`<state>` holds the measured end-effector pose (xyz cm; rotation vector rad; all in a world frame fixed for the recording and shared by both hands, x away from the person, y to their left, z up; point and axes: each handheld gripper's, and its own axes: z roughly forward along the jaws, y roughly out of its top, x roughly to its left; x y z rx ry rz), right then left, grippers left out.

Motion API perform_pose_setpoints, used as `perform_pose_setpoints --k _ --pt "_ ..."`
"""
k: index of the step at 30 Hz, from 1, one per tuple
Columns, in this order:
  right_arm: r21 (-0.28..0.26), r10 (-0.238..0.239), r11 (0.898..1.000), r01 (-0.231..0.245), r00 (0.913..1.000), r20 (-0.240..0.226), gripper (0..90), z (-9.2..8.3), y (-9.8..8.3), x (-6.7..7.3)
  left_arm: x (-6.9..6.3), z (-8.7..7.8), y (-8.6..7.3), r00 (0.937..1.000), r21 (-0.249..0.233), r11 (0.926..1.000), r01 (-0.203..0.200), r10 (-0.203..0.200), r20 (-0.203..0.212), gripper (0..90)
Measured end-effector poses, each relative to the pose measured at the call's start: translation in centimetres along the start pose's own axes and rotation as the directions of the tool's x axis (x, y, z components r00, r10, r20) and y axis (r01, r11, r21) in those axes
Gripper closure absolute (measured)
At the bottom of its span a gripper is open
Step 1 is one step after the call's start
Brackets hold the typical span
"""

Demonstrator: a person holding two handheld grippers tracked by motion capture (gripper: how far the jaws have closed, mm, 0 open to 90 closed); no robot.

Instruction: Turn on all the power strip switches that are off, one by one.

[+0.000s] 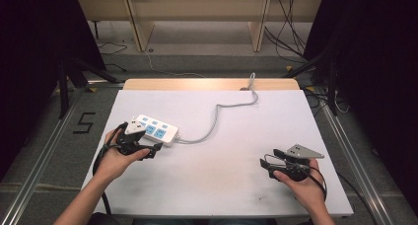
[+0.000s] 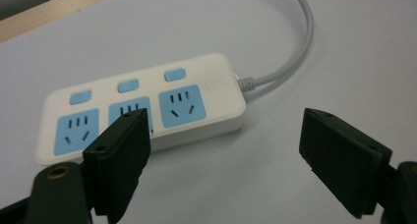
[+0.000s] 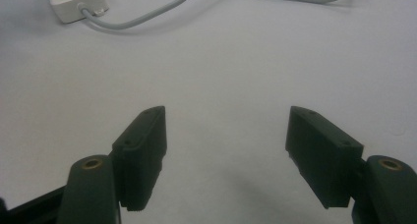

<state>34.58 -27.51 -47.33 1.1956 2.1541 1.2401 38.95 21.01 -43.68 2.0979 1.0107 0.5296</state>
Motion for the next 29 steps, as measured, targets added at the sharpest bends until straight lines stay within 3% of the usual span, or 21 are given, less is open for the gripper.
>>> perform_pose_setpoints --k 6,10,18,29 --pt "0.0 -0.005 1.0 0.005 1.0 -0.001 32.7 0.0 0.0 0.0 -0.4 -0.3 -1.5 0.9997 -0.005 0.9997 -0.023 0.023 0.005 16.6" --pt "0.003 -0.005 1.0 0.005 1.0 -0.002 32.7 0.0 0.0 0.0 -0.4 -0.8 -2.2 0.9996 -0.023 0.9993 -0.028 0.028 -0.002 16.8" --pt "0.005 -0.007 1.0 0.007 1.0 -0.003 32.7 0.1 -0.1 0.1 -0.8 -1.2 -4.1 0.9995 -0.014 0.9994 -0.03 0.03 -0.002 16.3" --pt "0.006 -0.007 1.0 0.007 0.9999 -0.008 32.7 0.1 -0.1 0.3 -1.3 -0.8 -4.8 0.9996 0.0 0.9997 -0.026 0.026 -0.012 15.8"
